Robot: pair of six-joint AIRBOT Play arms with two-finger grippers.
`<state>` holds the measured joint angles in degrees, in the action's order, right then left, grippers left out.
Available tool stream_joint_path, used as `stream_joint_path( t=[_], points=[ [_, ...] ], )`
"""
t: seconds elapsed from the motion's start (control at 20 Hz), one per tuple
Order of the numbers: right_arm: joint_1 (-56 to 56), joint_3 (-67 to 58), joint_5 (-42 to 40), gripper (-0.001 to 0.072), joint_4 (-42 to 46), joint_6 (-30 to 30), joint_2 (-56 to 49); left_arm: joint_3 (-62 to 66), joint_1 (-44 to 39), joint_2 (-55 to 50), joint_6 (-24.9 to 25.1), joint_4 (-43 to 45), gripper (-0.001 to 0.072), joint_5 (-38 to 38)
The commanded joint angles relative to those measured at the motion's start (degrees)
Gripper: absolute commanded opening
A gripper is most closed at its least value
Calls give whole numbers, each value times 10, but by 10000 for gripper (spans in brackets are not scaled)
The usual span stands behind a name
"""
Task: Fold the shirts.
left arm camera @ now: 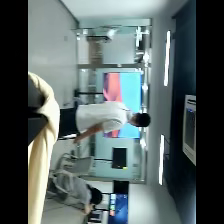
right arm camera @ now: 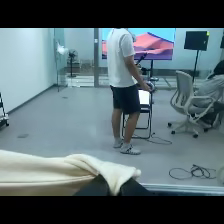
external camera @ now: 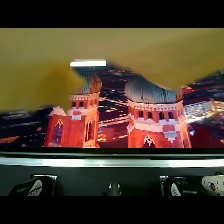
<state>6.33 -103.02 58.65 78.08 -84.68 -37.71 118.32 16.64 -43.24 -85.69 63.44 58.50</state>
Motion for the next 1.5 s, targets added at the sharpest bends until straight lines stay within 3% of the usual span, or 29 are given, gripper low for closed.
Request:
stream_joint_path(
  t=[0.0,0.25,0.45,0.55,0.7,0.85,0.95,1.05,1.1,1.15,1.25,1.3,1.4,1.45],
  points=[
    [0,-10,62,20,26,-15,-32,-39,1,-18,-7,27,26,61],
    [-1,-10,208,19,25,-10,-215,-90,-1,-170,19,25,26,180],
    [-1,5,280,19,20,-10,-435,-222,-47,-330,20,26,27,170],
    [-2,11,264,19,18,-17,-542,-271,-77,-415,33,26,26,124],
    [-2,11,152,20,-13,-51,-643,-275,-109,-529,32,-7,27,40],
    [-2,11,32,21,-75,-76,-671,-275,-122,-577,33,-74,27,-78],
    [-2,9,-1,21,-101,-76,-671,-268,-123,-579,40,-90,27,-134],
    [0,4,51,21,-98,-61,-662,-241,-113,-577,87,-88,28,-91],
    [0,4,106,21,-81,-55,-657,-229,-104,-577,98,-82,28,-31],
    [-1,6,192,20,-60,-56,-658,-227,-99,-577,94,-52,27,33],
    [-13,46,304,20,-52,-55,-660,-242,-96,-582,24,73,27,146],
    [-24,81,316,20,-47,-51,-660,-261,-96,-582,13,100,27,160],
    [-50,136,265,22,-28,-54,-660,-290,-97,-583,12,88,31,159],
    [-57,142,246,167,-18,-73,-660,-289,-96,-582,12,74,172,163]
  ],
)
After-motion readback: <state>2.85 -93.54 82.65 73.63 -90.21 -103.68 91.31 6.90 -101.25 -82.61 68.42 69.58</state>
